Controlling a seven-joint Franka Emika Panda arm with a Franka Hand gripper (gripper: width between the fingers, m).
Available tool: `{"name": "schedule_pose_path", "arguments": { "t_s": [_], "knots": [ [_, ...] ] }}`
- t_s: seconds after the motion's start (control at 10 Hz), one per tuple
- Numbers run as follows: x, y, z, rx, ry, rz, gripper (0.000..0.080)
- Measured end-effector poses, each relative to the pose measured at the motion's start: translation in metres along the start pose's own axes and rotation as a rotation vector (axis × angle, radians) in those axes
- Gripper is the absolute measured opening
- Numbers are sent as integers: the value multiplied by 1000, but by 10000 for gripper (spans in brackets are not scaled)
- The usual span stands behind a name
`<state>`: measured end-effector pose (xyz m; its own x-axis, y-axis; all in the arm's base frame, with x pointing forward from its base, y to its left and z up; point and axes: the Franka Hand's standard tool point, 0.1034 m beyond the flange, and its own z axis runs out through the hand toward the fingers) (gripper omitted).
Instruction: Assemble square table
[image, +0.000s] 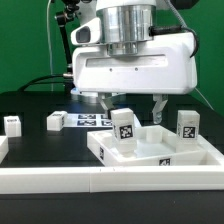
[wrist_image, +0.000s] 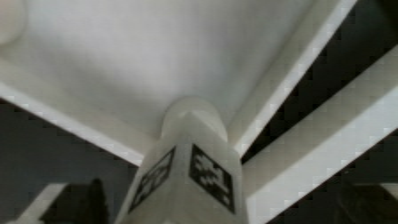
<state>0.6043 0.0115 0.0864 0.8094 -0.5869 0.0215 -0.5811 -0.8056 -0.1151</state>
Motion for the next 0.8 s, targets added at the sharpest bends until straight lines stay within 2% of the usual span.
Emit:
{"name": "schedule_pose_path", "arguments": {
  "t_s": [0.3,0.8],
  "knots": [
    [2,4,-1,1,11,-290,649],
    [3,6,0,-3,8,-561,649]
  ]
}}
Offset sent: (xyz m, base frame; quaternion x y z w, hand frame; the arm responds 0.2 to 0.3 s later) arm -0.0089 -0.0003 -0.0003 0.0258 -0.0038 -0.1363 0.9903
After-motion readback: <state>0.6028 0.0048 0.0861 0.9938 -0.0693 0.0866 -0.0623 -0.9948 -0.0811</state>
